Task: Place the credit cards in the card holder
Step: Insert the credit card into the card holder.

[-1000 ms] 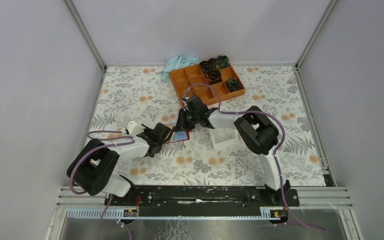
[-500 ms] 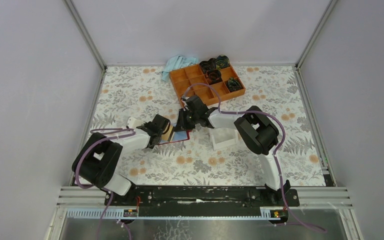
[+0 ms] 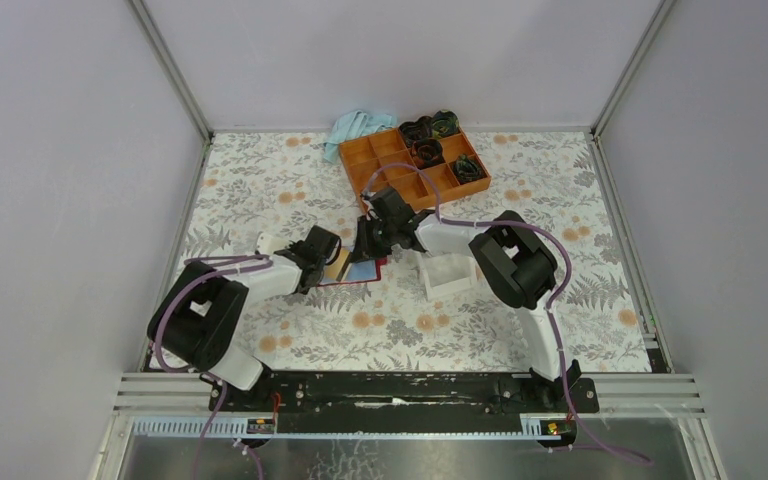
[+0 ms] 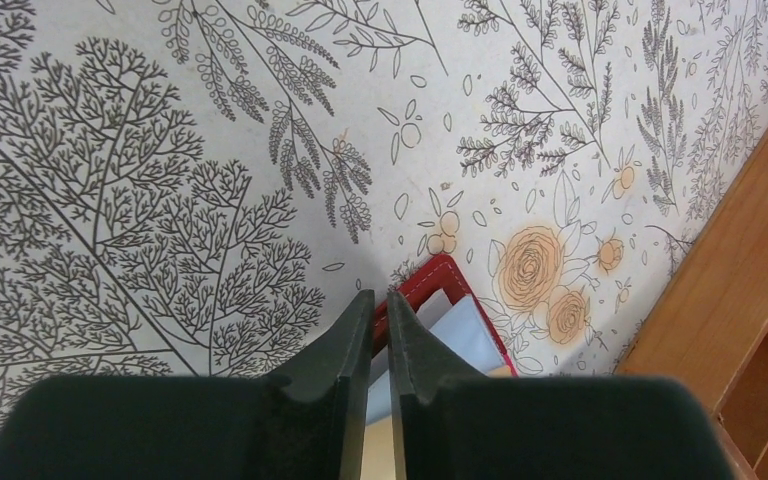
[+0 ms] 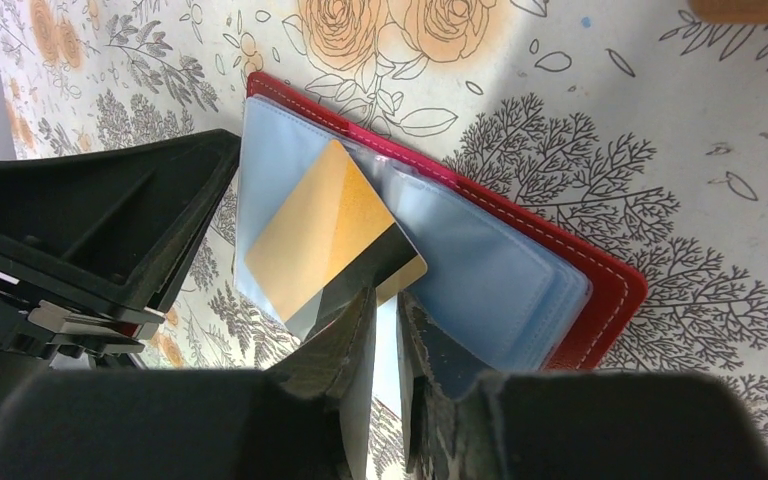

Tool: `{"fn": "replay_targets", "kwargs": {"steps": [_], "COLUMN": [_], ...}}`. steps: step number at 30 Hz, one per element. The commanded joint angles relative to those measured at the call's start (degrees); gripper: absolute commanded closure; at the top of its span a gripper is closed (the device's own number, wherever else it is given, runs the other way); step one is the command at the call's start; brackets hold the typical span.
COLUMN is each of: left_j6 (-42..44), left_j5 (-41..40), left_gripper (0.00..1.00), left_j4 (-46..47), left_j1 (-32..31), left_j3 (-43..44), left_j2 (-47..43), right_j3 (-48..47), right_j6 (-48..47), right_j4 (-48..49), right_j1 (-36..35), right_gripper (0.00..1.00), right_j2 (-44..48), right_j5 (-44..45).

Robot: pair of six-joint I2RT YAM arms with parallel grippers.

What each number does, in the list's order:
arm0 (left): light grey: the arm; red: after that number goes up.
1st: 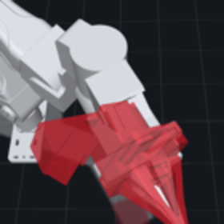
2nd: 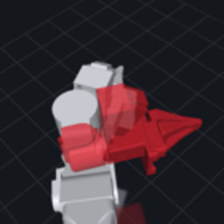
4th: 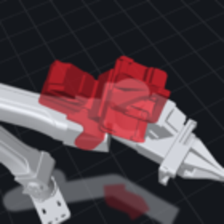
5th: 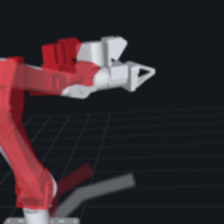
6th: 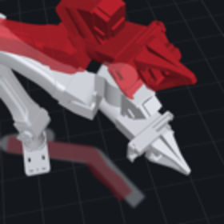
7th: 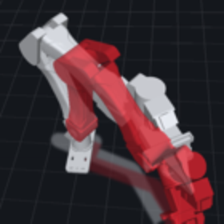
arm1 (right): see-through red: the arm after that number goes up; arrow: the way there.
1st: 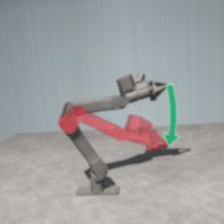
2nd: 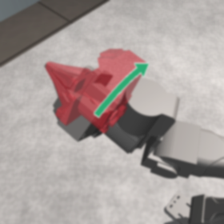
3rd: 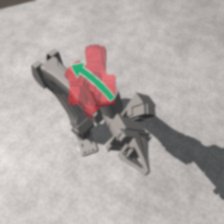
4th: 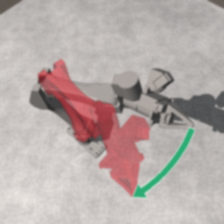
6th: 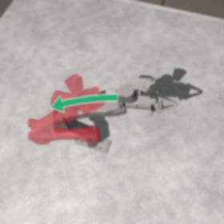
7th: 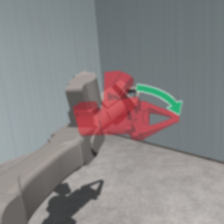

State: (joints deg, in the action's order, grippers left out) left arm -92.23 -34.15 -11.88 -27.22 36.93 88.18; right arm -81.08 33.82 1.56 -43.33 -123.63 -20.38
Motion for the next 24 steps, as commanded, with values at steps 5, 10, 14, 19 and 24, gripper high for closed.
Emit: {"fn": "replay_targets", "kwargs": {"steps": [5, 10, 14, 19, 24], "left_j6": [0.9, 1.5, 1.9, 1.9, 2.2], "left_j5": [6.3, 6.3, 6.4, 6.4, 6.5], "left_gripper": [0.83, 0.83, 0.83, 0.83, 0.83], "left_j4": [-1.5, -1.1, -1.0, -1.0, -0.6], "left_j1": [0.0, 0.1, 0.0, 0.1, 0.1], "left_j3": [-0.6, -0.5, -0.1, -0.3, -0.3], "left_j2": [4.2, 4.7, 5.0, 5.0, 5.1], "right_j3": [-4.9, -6.3, -7.8, -5.7, -2.3], "right_j6": [-2.7, -3.2, -4.1, -3.7, -1.7], "right_j4": [-3.8, -4.6, -6.0, -5.0, -1.8], "right_j1": [0.4, 0.4, 0.6, 1.0, 1.1], "right_gripper": [0.79, 0.79, 0.79, 0.77, 0.69], "right_j2": [-2.0, -2.2, -2.8, -1.6, -0.3], "right_j5": [1.2, 1.5, 2.0, 1.5, 0.1]}}
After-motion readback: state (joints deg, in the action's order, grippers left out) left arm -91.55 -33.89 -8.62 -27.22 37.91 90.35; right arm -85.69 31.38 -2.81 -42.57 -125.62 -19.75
